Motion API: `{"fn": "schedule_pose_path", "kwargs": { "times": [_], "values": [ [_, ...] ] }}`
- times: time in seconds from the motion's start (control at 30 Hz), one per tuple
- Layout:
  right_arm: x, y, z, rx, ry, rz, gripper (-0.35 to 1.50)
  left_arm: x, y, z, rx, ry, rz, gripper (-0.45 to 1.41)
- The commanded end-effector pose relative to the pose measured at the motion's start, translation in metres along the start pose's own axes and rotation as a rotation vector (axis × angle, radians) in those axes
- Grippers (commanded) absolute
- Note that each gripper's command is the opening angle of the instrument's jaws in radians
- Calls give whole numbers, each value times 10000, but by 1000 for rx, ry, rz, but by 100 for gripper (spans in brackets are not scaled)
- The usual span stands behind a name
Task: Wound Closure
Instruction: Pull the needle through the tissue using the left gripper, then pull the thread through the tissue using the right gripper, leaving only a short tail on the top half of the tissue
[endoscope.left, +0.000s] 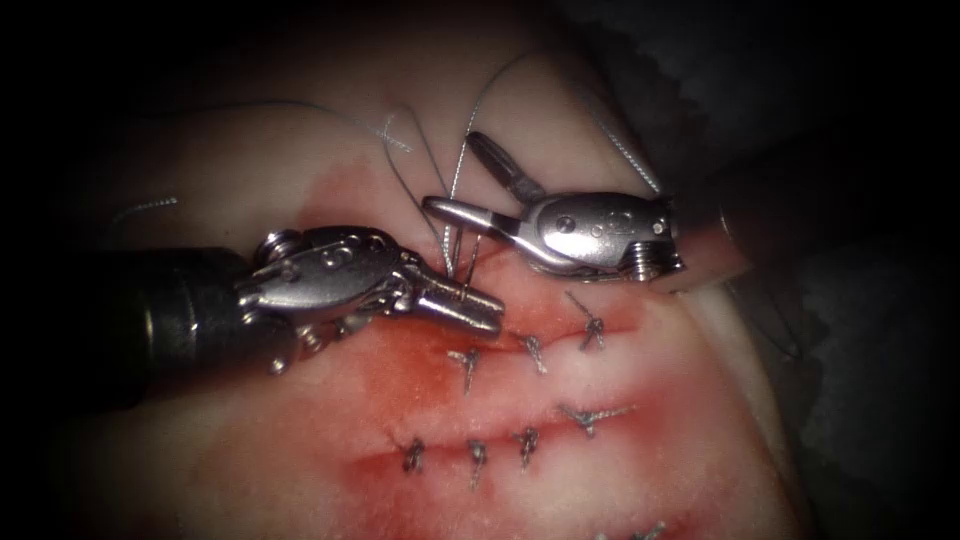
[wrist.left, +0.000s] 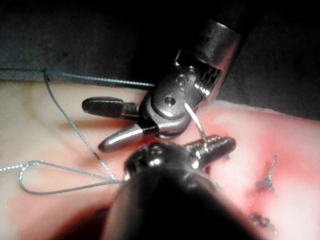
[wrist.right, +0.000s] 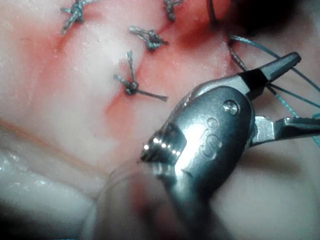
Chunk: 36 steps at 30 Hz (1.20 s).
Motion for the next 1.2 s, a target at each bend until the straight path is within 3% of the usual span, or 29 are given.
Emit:
{"fn": "schedule_pose_path", "kwargs": {
  "times": [0.03,0.1,0.33,0.43,0.47,0.5,0.67,0.7,0.73,0.77,0.8,0.83,0.87,1.0,1.2],
  "values": [
    [-4,-3,6,9,2,-42,128,-10,6,7,5,-22,-107,-45],
    [-16,-12,4,31,10,-84,123,-25,-3,8,37,-114,-372,-45],
    [-25,-22,5,23,-28,-88,104,-89,-47,-29,142,-313,-684,-45],
    [-24,-21,8,3,-38,-88,72,-121,-73,-59,183,-392,-721,-45],
    [-24,-21,9,-22,-46,-88,54,-133,-83,-71,208,-430,-735,-45],
    [-24,-20,12,-61,-58,-87,19,-141,-91,-80,224,-460,-738,-45],
    [-23,-13,25,-181,-98,-70,15,-182,-130,-132,277,-567,-547,-45],
    [-23,-10,28,-198,-105,-60,24,-188,-137,-141,274,-574,-508,-45],
    [-24,-7,33,-215,-119,-49,19,-200,-150,-160,254,-592,-419,-45],
    [-24,-7,33,-215,-119,-49,19,-200,-150,-160,254,-592,-419,-45],
    [-24,-6,37,-227,-124,-34,14,-209,-159,-172,225,-600,-330,-45],
    [-25,-5,40,-241,-129,-1,-27,-216,-165,-181,200,-607,-253,-45],
    [-26,-5,41,-262,-133,50,-35,-223,-170,-189,182,-614,-194,-45],
    [-32,0,52,-464,-111,123,-35,-243,-191,-217,128,-676,-5,-45],
    [-24,36,62,-594,-57,202,-35,-253,-202,-227,50,-696,179,-45]
  ]
}}
